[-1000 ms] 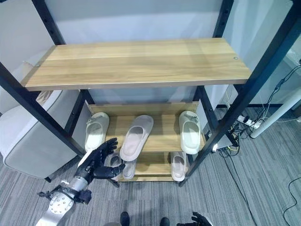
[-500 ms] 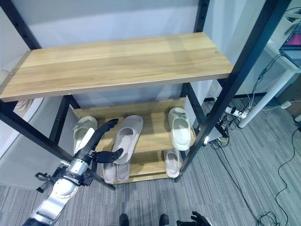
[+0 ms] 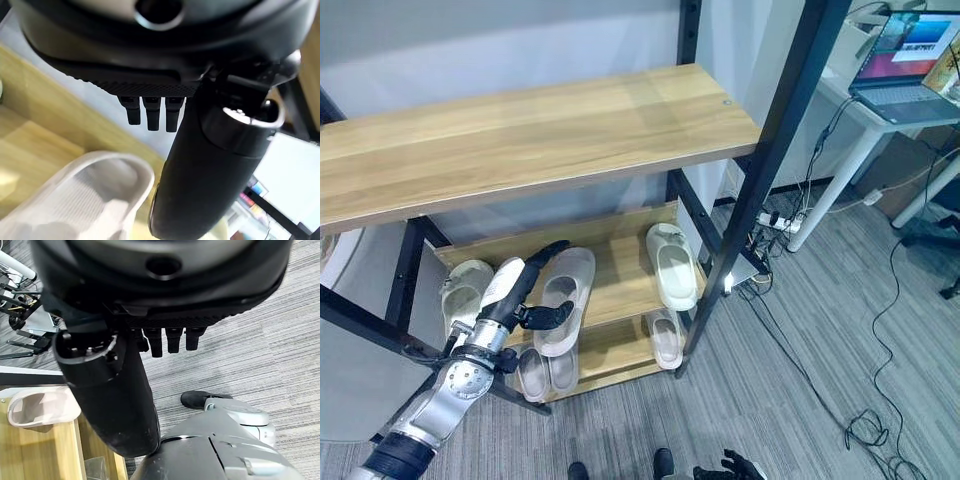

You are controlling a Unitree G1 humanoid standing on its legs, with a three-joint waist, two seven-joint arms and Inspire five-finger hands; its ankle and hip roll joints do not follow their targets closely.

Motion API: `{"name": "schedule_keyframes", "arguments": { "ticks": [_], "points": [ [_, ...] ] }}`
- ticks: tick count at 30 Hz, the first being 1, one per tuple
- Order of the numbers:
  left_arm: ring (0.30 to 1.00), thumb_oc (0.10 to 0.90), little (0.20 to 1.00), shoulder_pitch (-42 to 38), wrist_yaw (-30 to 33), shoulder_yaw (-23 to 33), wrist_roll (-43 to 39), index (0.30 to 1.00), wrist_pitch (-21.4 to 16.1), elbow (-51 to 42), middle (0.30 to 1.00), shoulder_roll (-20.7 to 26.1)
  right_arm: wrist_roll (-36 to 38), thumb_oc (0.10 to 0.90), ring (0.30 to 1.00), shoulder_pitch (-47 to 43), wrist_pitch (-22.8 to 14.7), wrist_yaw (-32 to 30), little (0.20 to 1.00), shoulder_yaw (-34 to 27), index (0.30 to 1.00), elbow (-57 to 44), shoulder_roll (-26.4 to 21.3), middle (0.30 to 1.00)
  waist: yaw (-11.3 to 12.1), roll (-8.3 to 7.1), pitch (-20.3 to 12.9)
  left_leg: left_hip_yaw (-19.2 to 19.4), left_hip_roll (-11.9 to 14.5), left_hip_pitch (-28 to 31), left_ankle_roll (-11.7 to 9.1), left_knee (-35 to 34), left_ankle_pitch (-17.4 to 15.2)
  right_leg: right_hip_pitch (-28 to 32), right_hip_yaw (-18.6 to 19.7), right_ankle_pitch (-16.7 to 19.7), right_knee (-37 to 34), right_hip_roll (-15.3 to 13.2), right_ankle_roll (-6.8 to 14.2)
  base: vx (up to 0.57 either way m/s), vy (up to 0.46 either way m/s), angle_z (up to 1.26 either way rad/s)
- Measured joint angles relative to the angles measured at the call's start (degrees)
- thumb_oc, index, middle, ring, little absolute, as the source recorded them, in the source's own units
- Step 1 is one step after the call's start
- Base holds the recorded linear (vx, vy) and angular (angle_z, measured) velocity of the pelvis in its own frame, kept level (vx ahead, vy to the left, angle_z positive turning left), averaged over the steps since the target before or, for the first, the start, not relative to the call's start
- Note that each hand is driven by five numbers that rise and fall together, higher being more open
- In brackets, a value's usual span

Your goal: Arrange the slippers neatly on the shoe rack.

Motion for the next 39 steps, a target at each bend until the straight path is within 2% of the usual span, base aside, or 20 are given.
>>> {"name": "schedule_keyframes", "arguments": {
  "ticks": [6, 14, 15, 16, 27, 30, 37, 39],
  "points": [
    [0.9, 0.8, 0.9, -5.44, 2.6, -0.93, 2.19, 0.9, 1.39, 5.89, 0.9, 0.18, 0.03, 0.8, 0.9, -0.42, -0.29, -0.05, 0.9, 0.23, 0.9, -1.73, -0.22, 0.9, -1.12, -0.61, 0.05, 1.66, -0.34, -2.5, 0.54, -0.01, 0.37, -3.28, 1.48, 1.18, 0.0, -0.56, 0.33, -0.03, 0.02, -0.14],
    [0.9, 0.8, 0.9, -6.83, 4.45, -1.43, 2.26, 0.9, 2.06, 6.47, 0.9, 0.28, -0.04, 0.8, 0.9, -0.94, -0.34, -0.19, 0.9, 1.28, 0.9, -1.83, -0.15, 0.9, -1.53, -1.77, 0.19, 2.56, -0.4, -3.84, 0.61, 0.0, 0.35, -5.07, 2.05, 1.5, 0.0, -0.59, 0.4, -0.01, 0.006, -0.05],
    [0.547, 0.565, 0.547, -7.33, 4.53, -1.8, 2.31, 0.547, 2.4, 7.03, 0.547, 0.3, -0.06, 0.8, 0.9, -0.92, -0.32, -0.22, 0.9, 1.38, 0.9, -1.83, -0.17, 0.9, -1.52, -1.91, 0.23, 2.57, -0.41, -3.86, 0.62, 0.0, 0.33, -5.09, 2.22, 1.49, 0.0, -0.56, 0.41, 0.0, 0.0, 0.0],
    [0.3, 0.4, 0.3, -8.22, 4.62, -2.31, 2.3, 0.3, 2.54, 7.89, 0.3, 0.33, -0.07, 0.8, 0.9, -0.97, -0.31, -0.24, 0.9, 1.44, 0.9, -1.87, -0.17, 0.9, -1.43, -2.04, 0.3, 2.57, -0.4, -3.94, 0.61, -0.01, 0.31, -5.17, 2.29, 1.42, 0.0, -0.57, 0.5, 0.0, 0.0, 0.0],
    [0.3, 0.4, 0.3, -11.11, 6.71, -2.51, 3.95, 0.3, 2.69, 7.97, 0.3, 2.48, -0.11, 0.8, 0.9, -0.96, -0.25, -0.27, 0.9, 2.21, 0.9, -3.92, -0.16, 0.9, -1.43, -2.52, 0.56, 2.93, -0.39, -3.74, 0.6, -0.03, 0.29, -5.18, 2.73, 1.57, 0.37, -0.2, 0.4, 0.0, -0.001, -0.01],
    [0.3, 0.4, 0.3, -10.96, 6.64, -2.56, 3.95, 0.3, 2.71, 7.99, 0.3, 2.48, -0.11, 0.8, 0.9, -0.96, -0.25, -0.25, 0.9, 2.24, 0.9, -3.9, -0.16, 0.9, -1.39, -2.54, 0.58, 2.95, -0.31, -3.32, 0.48, -0.07, 0.2, -4.8, 2.72, 0.98, -0.01, -0.5, 1.09, 0.0, 0.0, 0.0],
    [0.3, 0.4, 0.3, -9.43, 5.87, -2.58, 3.7, 0.3, 2.69, 7.59, 0.3, 1.99, -0.11, 0.8, 0.9, -0.5, -0.16, -0.26, 0.9, 2.21, 0.9, -3.87, -0.02, 0.9, -1.31, -2.45, 0.68, 2.77, -0.29, -1.88, 0.47, -0.04, 0.12, -3.27, 2.28, 1.2, -0.01, -0.5, 0.74, 0.0, -0.005, 0.02],
    [0.3, 0.4, 0.3, -7.77, 5.37, -2.51, 1.46, 0.3, 2.56, 5.41, 0.3, 1.87, -0.1, 0.8, 0.9, -0.45, -0.16, -0.29, 0.9, 2.09, 0.9, -3.8, 0.09, 0.9, -1.19, -2.41, 0.72, 2.63, -0.3, -1.6, 0.41, -0.04, 0.05, -2.9, 2.01, 1.1, -0.01, -0.56, 0.75, 0.0, -0.013, 0.04]
  ]
}}
